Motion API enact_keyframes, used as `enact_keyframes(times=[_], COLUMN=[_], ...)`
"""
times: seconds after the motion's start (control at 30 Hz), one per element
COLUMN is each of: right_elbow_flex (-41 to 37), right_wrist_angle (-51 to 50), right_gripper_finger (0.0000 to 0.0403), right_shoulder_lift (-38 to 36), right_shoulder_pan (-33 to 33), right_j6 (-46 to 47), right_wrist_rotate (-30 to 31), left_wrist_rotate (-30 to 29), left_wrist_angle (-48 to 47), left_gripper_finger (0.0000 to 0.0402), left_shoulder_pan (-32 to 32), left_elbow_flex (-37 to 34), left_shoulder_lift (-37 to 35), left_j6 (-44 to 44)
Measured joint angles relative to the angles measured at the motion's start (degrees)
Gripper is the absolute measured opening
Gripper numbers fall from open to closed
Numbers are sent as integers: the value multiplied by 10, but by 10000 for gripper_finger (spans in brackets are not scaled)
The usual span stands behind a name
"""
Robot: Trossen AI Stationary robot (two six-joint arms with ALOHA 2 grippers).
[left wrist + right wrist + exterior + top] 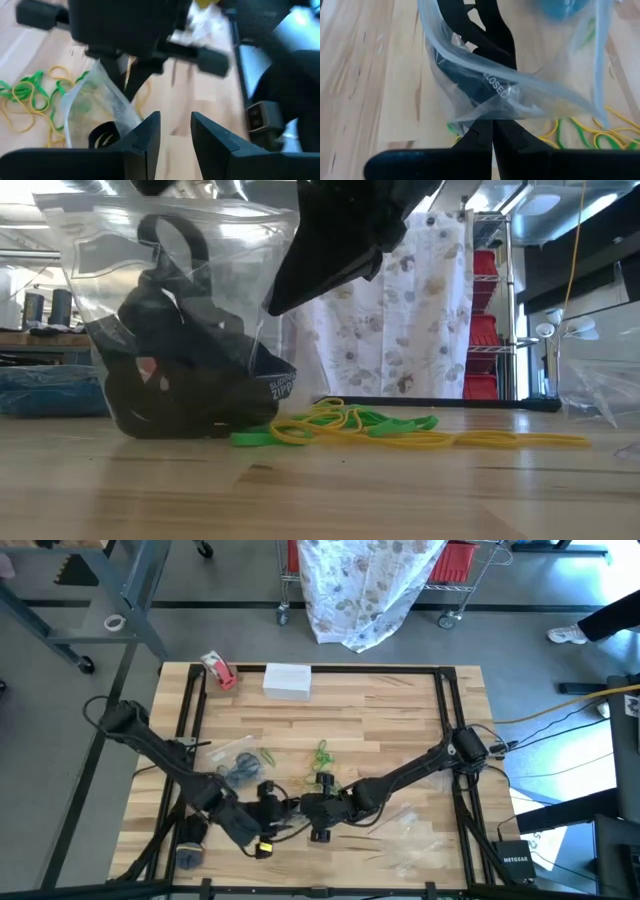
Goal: Sort rubber bands
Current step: Close the transparent zip bag
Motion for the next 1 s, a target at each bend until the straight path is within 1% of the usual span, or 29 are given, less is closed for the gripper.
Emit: enact_keyframes(times=[0.2,0.4,0.63,0.73,0.83,0.87,1.0], right_elbow_flex=[0,0,0,0,0,0,-5], right_wrist_angle=[0,-1,0,0,2,5,30], right_gripper_finger=[2,2,2,2,2,2,2], right_shoulder_lift=[0,0,0,0,0,0,6], right_shoulder_pan=[1,0,0,0,0,0,0], right_j6=[0,0,0,0,0,0,0], right_wrist_rotate=[0,0,0,0,0,0,0], left_wrist_rotate=[-11,-13,-13,-14,-14,-14,-14], left_wrist_angle=[-13,-65,-71,-72,-72,-72,-75], left_gripper_finger=[100,100,97,69,18,9,3], left_shoulder_pan=[15,24,29,30,30,30,30], left_elbow_flex=[0,0,0,0,0,0,13], left_shoulder_lift=[36,37,41,41,41,41,41], left_j6=[26,19,18,15,10,6,-3])
